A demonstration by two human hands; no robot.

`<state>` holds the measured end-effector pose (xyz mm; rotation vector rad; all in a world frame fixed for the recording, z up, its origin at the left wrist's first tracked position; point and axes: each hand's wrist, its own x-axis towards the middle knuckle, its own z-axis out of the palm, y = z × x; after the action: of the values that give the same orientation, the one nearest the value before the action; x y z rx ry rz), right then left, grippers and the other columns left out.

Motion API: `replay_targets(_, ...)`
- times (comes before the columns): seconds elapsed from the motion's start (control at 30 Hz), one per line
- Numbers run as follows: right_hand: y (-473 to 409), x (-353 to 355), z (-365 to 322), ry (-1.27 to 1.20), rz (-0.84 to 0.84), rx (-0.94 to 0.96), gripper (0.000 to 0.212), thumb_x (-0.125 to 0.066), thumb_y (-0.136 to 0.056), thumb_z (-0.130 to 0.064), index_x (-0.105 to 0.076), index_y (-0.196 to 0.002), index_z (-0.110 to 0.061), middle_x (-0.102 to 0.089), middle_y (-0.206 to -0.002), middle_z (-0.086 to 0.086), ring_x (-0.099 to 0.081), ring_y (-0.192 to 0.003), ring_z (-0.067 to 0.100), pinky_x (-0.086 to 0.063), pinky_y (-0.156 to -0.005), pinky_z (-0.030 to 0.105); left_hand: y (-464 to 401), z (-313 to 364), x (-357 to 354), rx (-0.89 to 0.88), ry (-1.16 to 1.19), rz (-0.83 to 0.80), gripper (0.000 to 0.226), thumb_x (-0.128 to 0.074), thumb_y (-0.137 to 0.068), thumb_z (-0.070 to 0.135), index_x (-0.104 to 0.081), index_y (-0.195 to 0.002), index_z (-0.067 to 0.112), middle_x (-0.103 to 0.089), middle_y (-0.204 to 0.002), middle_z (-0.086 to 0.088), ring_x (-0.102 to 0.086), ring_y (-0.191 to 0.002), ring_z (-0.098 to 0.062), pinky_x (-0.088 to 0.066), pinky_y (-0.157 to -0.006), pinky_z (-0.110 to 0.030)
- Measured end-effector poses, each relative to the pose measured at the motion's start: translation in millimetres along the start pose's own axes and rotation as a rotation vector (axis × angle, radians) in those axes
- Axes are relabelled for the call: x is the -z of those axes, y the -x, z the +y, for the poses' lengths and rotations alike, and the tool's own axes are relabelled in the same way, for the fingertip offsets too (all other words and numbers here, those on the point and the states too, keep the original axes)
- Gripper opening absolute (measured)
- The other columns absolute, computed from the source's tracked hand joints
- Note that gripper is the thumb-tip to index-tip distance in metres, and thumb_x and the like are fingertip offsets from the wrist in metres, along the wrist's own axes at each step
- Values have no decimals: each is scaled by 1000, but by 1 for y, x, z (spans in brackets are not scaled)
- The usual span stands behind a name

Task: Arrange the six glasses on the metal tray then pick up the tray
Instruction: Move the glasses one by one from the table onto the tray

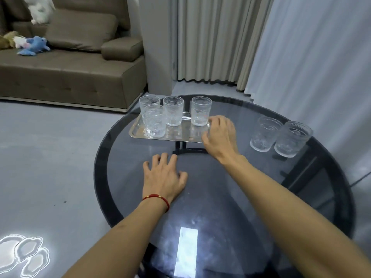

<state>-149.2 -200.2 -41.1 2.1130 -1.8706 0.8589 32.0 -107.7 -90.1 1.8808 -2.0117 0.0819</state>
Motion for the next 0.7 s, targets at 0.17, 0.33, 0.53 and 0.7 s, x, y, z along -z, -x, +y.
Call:
replay_targets(0.17, 4, 39, 78, 362, -146, -313, 64, -54, -91, -37, -41, -145, -4, -32, -158, 25, -13, -153, 41, 9, -118, 63, 1, 0, 0, 5, 17, 2, 41, -41, -81, 42, -57, -112, 22, -55, -117, -3, -45, -111, -27, -35, -100, -52)
replay_targets(0.33, 15, 48, 99, 397, -72, -303, 63, -56, -88, -20, -38, -143, 3, -67, -110, 22, -55, -119, 41, -1, -119, 65, 0, 0, 1, 7, 16, -7, 44, -40, -81, 44, -56, -115, 22, -54, -118, -2, -45, -112, -27, -35, -100, -52)
replay_targets(0.53, 19, 51, 99, 294, -14, -208, 26, -58, -95, -21, -62, -116, -8, -72, -98, 11, -56, -109, 36, -19, -114, 60, 0, 0, 2, 9, 19, -26, 45, -41, -82, 44, -55, -119, 23, -54, -121, -2, -45, -115, -26, -34, -103, -52)
replay_targets(0.7, 32, 55, 80, 53, 35, -77, 24, -65, -90, -33, -65, -107, -16, -66, -105, 5, -51, -113, 29, -32, -101, 48, 0, -1, 2, 9, 20, -22, 45, -40, -82, 45, -56, -119, 23, -55, -120, -2, -45, -114, -26, -34, -102, -52)
